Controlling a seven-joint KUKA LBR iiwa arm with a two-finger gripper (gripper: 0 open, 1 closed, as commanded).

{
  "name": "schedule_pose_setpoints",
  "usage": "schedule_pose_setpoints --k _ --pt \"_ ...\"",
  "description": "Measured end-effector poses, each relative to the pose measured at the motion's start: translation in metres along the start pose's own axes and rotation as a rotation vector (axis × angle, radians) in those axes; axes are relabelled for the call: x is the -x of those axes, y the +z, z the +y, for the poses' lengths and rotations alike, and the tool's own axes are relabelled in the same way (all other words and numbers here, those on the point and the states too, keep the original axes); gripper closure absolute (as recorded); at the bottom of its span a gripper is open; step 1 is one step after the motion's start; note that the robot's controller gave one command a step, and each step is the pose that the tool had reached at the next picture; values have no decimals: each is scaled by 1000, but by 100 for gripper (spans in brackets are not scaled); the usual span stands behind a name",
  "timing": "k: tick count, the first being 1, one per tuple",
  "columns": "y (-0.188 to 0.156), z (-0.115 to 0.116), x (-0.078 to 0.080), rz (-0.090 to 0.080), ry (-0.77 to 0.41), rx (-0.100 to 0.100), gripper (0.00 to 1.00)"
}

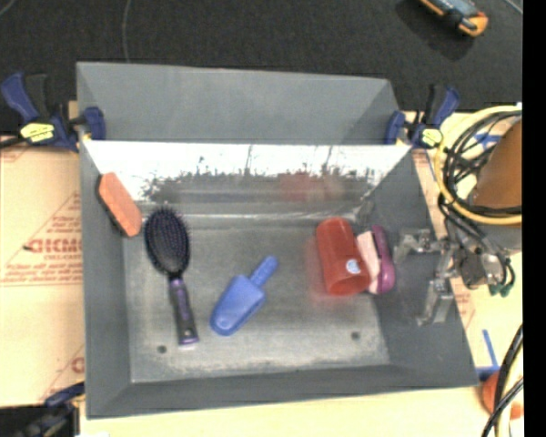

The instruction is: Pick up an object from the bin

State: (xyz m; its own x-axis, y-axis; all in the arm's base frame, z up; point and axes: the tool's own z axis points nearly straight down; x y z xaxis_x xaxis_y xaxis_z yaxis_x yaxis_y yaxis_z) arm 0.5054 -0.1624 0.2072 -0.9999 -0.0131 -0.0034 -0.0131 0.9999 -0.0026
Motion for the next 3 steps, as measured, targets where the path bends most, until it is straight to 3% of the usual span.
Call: schedule_pose_setpoints --k 1,2,3 --pt "0 0 0 1 1 0 0" --pt "61 51 6 -4 11 1 0" --pt "74 23 -10 -13 -114 -7 0"
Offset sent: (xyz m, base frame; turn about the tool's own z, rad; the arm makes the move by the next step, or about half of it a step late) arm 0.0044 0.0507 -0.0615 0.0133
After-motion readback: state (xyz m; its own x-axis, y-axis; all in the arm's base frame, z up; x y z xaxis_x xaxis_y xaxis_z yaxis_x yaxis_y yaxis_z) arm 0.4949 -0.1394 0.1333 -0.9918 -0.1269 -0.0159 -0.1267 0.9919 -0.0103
